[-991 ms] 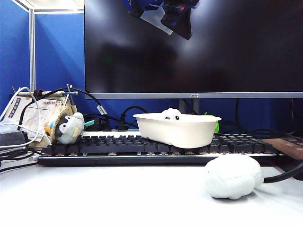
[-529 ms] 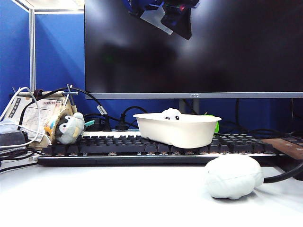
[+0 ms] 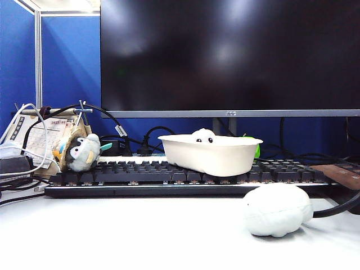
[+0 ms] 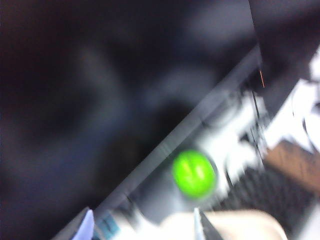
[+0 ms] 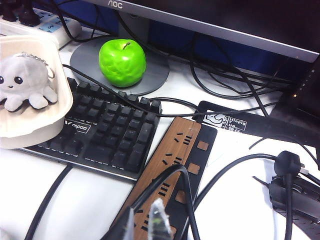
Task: Identity fluffy octopus among items on the table, put them into the paper lunch box.
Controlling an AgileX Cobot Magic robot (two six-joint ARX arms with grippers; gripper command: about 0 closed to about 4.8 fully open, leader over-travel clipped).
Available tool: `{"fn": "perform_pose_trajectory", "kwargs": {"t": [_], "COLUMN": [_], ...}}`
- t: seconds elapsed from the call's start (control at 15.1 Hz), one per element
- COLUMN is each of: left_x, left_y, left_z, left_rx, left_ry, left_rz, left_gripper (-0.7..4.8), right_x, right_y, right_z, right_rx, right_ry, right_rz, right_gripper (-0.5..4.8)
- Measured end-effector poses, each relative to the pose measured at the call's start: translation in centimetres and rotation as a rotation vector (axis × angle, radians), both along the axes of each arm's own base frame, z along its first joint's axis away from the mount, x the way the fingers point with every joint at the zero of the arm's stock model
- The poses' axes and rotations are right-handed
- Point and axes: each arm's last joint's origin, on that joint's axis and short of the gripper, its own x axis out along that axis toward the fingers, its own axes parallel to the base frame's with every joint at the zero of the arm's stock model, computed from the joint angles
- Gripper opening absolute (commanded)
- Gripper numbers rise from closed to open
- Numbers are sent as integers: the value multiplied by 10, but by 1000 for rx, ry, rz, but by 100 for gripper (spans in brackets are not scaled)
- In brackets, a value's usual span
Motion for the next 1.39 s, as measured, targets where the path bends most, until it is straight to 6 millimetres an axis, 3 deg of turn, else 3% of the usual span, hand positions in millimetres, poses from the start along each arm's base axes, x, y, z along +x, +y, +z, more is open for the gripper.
{"fn": "perform_pose_trajectory", "kwargs": {"t": [0.33, 0.59, 0.73, 1.06, 1.39], "left_x": [-42, -70, -92, -131, -145], "left_y": [51, 86, 114, 162, 174], "left_z": [49, 72, 78, 50, 20], "left_rx": [-161, -259, -323, -353, -361], "left_ry": [-131, -203, -167, 211, 368], "left_rz": [0, 0, -2, 45, -11], "left_gripper": [268, 268, 268, 268, 268], "right_x": [0, 0, 0, 0, 0], "right_y": [0, 0, 0, 0, 0], "right_z": [0, 0, 0, 0, 0], "right_rx": [0, 0, 0, 0, 0], "right_ry": [0, 0, 0, 0, 0], "right_rz": [0, 0, 0, 0, 0], "right_gripper": [53, 53, 53, 53, 53]}}
